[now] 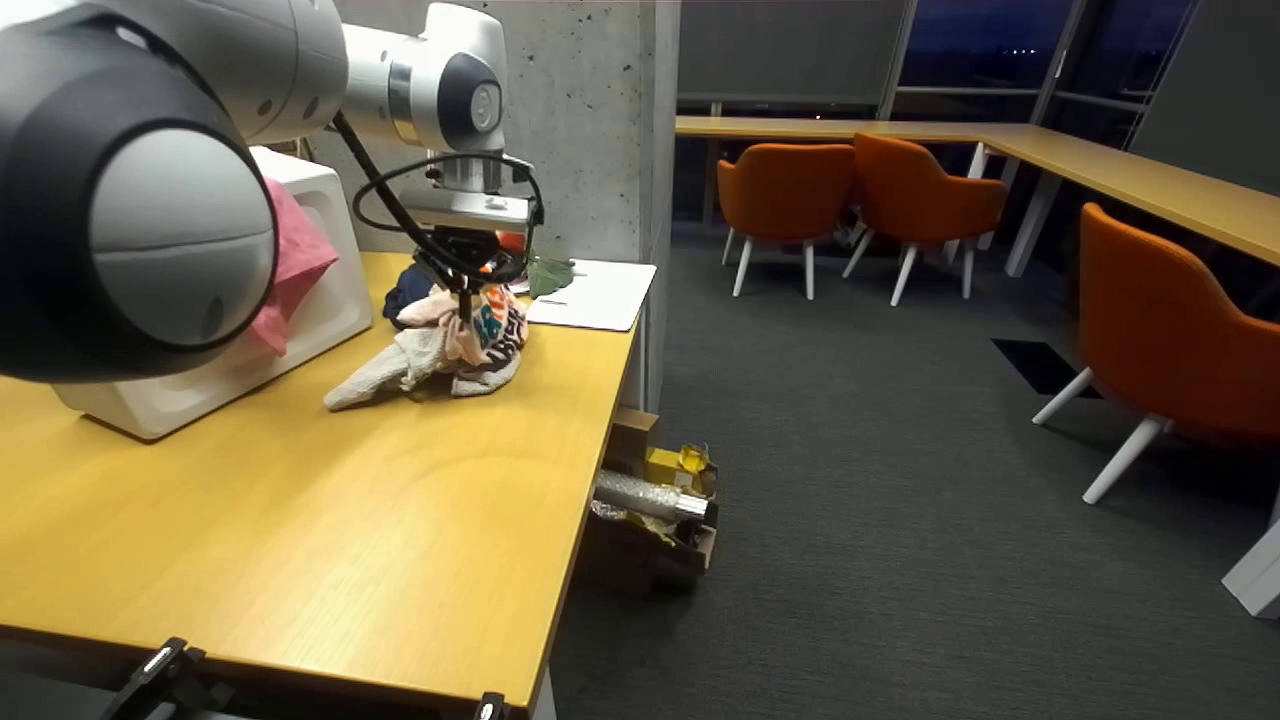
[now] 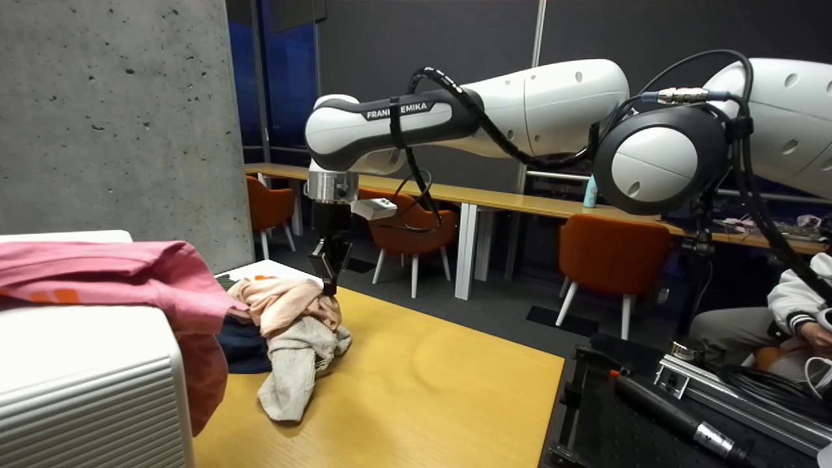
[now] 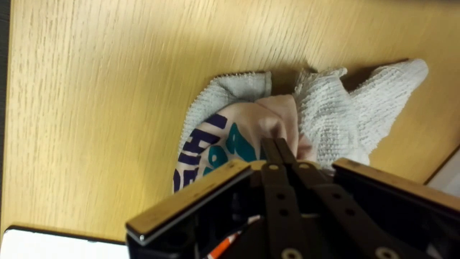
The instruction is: Put the pink shirt on the left and the white towel on the right
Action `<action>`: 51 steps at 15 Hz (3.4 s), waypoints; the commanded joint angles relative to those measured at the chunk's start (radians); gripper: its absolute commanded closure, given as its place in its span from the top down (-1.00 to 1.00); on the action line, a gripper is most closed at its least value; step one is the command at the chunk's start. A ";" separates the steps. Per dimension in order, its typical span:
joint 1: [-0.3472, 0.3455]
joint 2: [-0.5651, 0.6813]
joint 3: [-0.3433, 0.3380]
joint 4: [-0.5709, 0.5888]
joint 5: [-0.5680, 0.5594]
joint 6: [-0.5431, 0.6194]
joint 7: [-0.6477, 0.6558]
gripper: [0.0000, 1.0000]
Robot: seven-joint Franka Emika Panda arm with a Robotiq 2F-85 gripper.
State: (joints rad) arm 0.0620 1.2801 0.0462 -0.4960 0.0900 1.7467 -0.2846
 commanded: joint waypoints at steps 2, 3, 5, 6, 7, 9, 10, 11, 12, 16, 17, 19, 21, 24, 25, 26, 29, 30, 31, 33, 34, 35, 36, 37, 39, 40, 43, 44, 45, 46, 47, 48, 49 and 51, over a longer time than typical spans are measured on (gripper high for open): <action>0.018 -0.008 0.004 0.143 -0.026 -0.082 0.071 -0.99; 0.019 -0.069 0.003 0.073 -0.027 -0.053 0.081 -0.99; 0.027 -0.119 -0.002 0.066 -0.030 -0.059 0.115 -0.99; 0.032 -0.144 -0.004 0.067 -0.032 -0.065 0.132 -0.99; 0.038 -0.172 -0.006 0.067 -0.036 -0.077 0.154 -0.99; 0.051 -0.235 -0.005 0.066 -0.042 -0.127 0.182 -0.99; 0.058 -0.270 -0.001 0.065 -0.040 -0.166 0.195 -0.99; 0.067 -0.302 0.001 0.065 -0.041 -0.203 0.205 -0.99; 0.077 -0.337 0.002 0.065 -0.041 -0.243 0.219 -0.99; 0.138 -0.474 0.017 0.058 -0.031 -0.448 0.276 -0.99; 0.160 -0.505 0.019 0.058 -0.031 -0.497 0.293 -0.99; 0.210 -0.554 0.035 0.055 -0.021 -0.581 0.330 -0.99; 0.261 -0.578 0.061 0.044 -0.002 -0.644 0.373 -0.99; 0.319 -0.561 0.099 0.019 0.025 -0.674 0.423 -0.99; 0.321 -0.550 0.108 0.004 0.035 -0.678 0.426 -0.99; 0.327 -0.476 0.109 0.085 0.037 -0.720 0.436 -0.99; 0.313 -0.396 0.102 0.087 0.037 -0.773 0.432 -0.99; 0.311 -0.372 0.100 0.089 0.035 -0.795 0.432 -0.99; 0.309 -0.349 0.103 0.093 0.038 -0.818 0.427 -0.99; 0.315 -0.312 0.113 0.101 0.047 -0.870 0.411 -0.99; 0.318 -0.311 0.118 0.084 0.052 -0.886 0.393 -0.99; 0.323 -0.312 0.126 0.065 0.060 -0.903 0.373 -0.99; 0.331 -0.301 0.128 0.067 0.061 -0.917 0.365 -0.99; 0.337 -0.293 0.133 0.066 0.065 -0.933 0.356 -0.99; 0.337 -0.340 0.141 -0.059 0.060 -0.904 0.335 -0.99; 0.340 -0.341 0.143 -0.070 0.061 -0.908 0.329 -0.99; 0.346 -0.335 0.149 -0.098 0.049 -0.907 0.312 -0.45; 0.346 -0.338 0.148 -0.104 0.044 -0.907 0.304 -0.36; 0.345 -0.339 0.145 -0.103 0.039 -0.907 0.299 -0.24; 0.343 -0.341 0.142 -0.100 0.035 -0.907 0.295 -0.08; 0.337 -0.349 0.141 -0.102 0.035 -0.907 0.297 0.06; 0.338 -0.347 0.131 -0.074 0.023 -0.907 0.298 0.22; 0.334 -0.348 0.124 -0.055 0.008 -0.906 0.288 0.35; 0.321 -0.328 0.096 0.033 -0.037 -0.902 0.265 0.65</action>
State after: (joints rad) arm 0.4006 0.9548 0.1724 -0.5474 0.1030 0.8429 0.0202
